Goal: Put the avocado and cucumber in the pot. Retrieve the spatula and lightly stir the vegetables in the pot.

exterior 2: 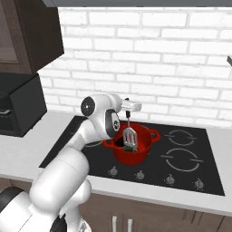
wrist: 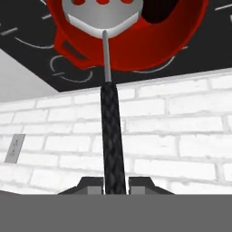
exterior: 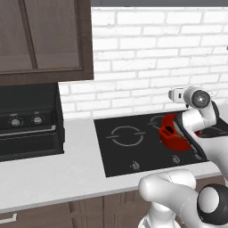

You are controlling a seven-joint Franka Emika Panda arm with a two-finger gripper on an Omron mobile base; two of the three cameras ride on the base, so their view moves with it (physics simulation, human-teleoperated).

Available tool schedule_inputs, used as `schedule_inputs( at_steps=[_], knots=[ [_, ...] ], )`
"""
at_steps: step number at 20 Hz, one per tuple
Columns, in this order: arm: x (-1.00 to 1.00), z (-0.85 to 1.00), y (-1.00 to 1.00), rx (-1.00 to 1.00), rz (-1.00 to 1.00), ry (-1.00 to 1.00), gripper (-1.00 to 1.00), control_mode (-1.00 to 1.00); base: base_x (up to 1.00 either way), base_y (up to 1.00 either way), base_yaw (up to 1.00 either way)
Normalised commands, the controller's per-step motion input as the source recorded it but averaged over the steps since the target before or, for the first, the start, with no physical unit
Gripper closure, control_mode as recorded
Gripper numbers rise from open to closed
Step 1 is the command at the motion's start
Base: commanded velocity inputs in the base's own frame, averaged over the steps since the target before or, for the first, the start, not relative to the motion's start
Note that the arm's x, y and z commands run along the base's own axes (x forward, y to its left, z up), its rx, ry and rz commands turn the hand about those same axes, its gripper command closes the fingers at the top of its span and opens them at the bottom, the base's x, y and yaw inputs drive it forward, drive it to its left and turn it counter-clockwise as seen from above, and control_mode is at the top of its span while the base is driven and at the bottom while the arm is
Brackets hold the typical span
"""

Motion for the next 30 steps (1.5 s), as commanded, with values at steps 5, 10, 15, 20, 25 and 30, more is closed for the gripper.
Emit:
schedule_inputs(
  at_steps=[5, 10, 15, 20, 25, 30],
  knots=[
    [0.0, -0.1, 0.0, 0.05, 0.0, -0.02, 1.0, -1.0, 0.0, 0.0, 0.0],
    [0.0, 0.41, 0.12, 0.1, 0.0, -0.17, 1.0, -1.0, 0.0, 0.0, 0.0],
    [-0.36, 0.36, 0.02, 0.02, 0.0, 0.03, 1.0, -1.0, 0.0, 0.0, 0.0],
    [-0.17, 0.0, 0.0, 0.01, -0.01, 0.08, 1.0, -1.0, 0.0, 0.0, 0.0],
    [-0.03, -0.04, 0.0, 0.05, 0.0, 0.0, 1.0, -1.0, 0.0, 0.0, 0.0],
    [0.0, -0.19, 0.0, 0.04, 0.0, 0.01, 1.0, -1.0, 0.0, 0.0, 0.0]
  ],
)
